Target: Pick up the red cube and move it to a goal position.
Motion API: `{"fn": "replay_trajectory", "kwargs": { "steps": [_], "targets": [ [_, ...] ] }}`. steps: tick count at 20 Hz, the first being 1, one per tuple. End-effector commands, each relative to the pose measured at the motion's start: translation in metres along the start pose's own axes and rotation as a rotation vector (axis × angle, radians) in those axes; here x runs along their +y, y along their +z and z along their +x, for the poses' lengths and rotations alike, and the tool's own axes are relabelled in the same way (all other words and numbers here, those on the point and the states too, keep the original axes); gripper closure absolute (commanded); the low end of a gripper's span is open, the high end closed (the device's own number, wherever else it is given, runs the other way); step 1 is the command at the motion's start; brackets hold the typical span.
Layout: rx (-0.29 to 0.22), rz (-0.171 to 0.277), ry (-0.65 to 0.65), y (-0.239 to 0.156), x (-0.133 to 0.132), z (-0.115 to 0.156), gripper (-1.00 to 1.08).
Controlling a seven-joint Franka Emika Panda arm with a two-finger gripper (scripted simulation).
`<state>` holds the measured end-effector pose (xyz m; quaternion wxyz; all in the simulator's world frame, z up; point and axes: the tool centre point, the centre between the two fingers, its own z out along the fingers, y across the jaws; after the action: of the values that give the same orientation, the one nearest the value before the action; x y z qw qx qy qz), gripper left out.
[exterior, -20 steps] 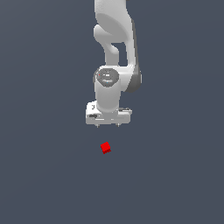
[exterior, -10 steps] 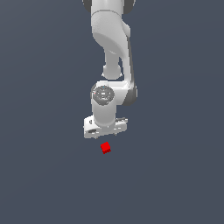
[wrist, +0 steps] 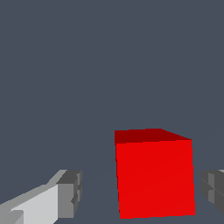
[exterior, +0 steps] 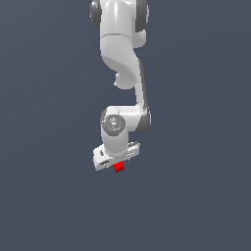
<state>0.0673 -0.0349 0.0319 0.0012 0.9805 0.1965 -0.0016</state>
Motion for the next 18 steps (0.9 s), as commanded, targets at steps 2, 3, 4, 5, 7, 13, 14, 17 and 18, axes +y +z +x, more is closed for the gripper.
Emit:
{"fn": "replay_trajectory", "kwargs": {
  "steps": [2, 3, 4, 5, 7, 13, 14, 17, 18],
  "targets": [
    [0.003, 0.001, -0.033, 0.0077, 0.0022, 0.0067, -0.92],
    [0.003, 0.001, -0.039, 0.009, 0.0026, 0.0079, -0.92],
    [0.003, 0.001, -0.044, 0.0101, 0.0028, 0.0088, -0.92],
    [0.004, 0.002, -0.047, 0.0109, 0.003, 0.0096, -0.92],
    [0.004, 0.002, -0.051, 0.0119, 0.0032, 0.0105, -0.92],
    [0.004, 0.002, -0.051, 0.012, 0.0035, 0.0104, 1.08],
    [0.004, 0.002, -0.051, 0.012, 0.0035, 0.0104, 1.08],
    [0.004, 0.002, -0.051, 0.012, 0.0035, 0.0104, 1.08],
    [0.004, 0.002, -0.051, 0.012, 0.0035, 0.0104, 1.08]
  ]
}}
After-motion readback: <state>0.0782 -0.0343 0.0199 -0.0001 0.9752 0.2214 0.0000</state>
